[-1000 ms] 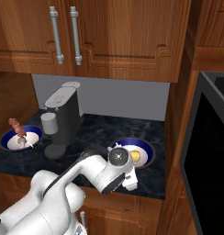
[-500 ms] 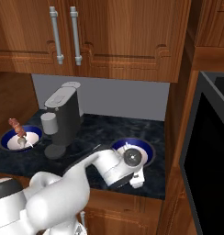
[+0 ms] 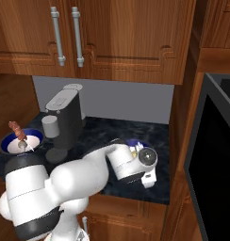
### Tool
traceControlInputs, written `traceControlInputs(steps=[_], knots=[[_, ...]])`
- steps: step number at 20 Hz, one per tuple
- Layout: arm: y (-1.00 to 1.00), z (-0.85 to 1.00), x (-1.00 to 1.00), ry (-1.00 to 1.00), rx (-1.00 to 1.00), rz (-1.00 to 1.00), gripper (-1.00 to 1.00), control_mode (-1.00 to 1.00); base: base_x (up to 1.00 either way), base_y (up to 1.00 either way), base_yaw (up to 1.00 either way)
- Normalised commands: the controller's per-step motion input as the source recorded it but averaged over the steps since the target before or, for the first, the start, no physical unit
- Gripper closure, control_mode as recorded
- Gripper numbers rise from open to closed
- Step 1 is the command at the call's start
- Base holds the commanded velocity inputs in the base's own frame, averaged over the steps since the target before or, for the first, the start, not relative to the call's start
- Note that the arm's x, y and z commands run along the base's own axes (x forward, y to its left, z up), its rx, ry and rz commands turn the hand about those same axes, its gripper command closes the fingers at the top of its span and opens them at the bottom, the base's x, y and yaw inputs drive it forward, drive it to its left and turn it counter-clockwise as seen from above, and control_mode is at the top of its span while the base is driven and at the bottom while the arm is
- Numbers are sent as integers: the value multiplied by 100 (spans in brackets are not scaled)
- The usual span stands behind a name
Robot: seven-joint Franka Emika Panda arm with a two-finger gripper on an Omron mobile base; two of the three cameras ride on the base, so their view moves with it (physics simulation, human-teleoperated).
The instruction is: Place the bowl containing the potato and fish in the microwave. Close the microwave door and press the start button to microwave the meal.
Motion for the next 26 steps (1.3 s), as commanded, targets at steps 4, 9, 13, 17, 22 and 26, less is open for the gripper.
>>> traceControlInputs(steps=[4,9,13,17,22,26], knots=[[5,-13,27,-1,0,0,100,-100,0,0,0],[22,-5,-1,-5,0,0,100,-100,0,0,0],[56,36,-18,-12,-9,0,100,-100,0,0,0],[65,57,-30,-27,-13,0,100,-100,0,0,0],[79,57,-29,-33,-17,6,100,-100,0,0,0],[44,92,-45,-9,-2,15,100,-100,0,0,0]])
